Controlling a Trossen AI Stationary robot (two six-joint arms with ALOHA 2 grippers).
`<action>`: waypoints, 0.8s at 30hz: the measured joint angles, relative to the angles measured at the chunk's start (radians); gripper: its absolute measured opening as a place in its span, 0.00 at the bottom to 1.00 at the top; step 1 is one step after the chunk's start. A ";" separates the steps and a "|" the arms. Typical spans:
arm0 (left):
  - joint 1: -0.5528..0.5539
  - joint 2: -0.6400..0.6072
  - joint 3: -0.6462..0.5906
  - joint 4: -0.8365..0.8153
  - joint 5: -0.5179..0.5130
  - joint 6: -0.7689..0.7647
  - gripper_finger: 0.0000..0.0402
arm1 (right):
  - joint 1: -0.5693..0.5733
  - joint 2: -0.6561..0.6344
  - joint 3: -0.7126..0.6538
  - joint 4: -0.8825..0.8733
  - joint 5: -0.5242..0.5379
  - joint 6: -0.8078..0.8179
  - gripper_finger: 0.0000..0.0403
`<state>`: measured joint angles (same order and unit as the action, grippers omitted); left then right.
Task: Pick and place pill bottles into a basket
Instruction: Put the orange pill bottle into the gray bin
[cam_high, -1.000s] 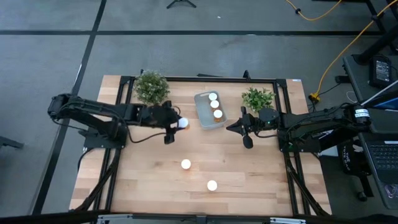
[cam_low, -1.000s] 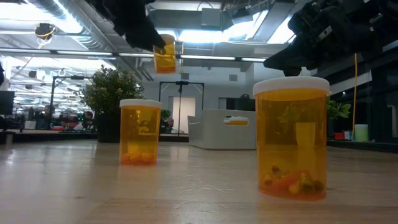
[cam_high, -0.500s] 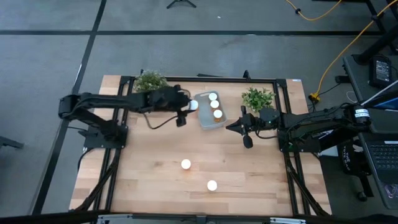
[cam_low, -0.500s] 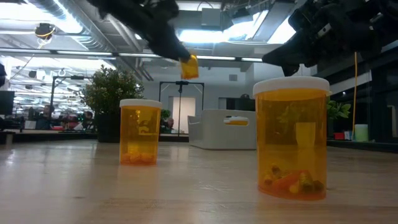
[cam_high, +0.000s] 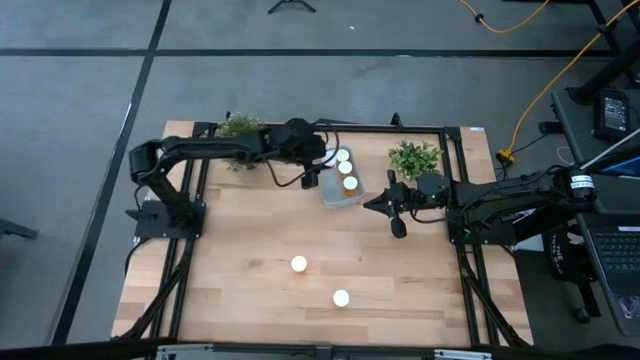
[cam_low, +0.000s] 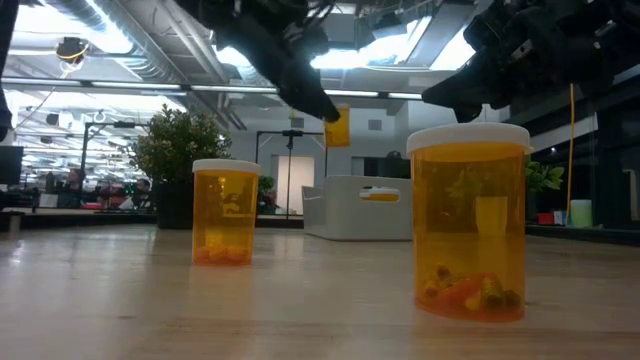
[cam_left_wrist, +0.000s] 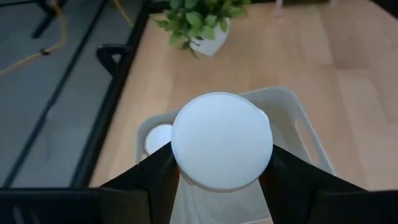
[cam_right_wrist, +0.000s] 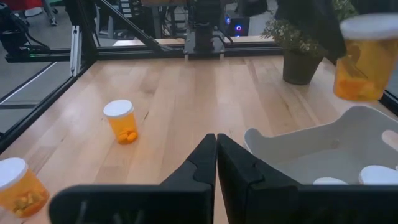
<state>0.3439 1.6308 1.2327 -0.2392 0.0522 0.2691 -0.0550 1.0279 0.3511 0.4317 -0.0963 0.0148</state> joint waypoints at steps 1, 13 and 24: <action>0.007 0.009 0.000 0.003 0.009 0.006 0.48 | 0.000 0.000 0.000 0.000 0.000 0.000 0.04; 0.066 0.151 0.000 0.025 0.035 0.015 0.48 | 0.000 0.000 0.000 -0.029 0.000 0.003 0.04; 0.076 0.226 -0.001 0.060 0.030 0.015 0.48 | 0.000 0.000 0.000 -0.070 0.000 0.033 0.04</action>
<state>0.4197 1.8565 1.2316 -0.1796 0.0818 0.2842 -0.0547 1.0279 0.3511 0.3614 -0.0967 0.0479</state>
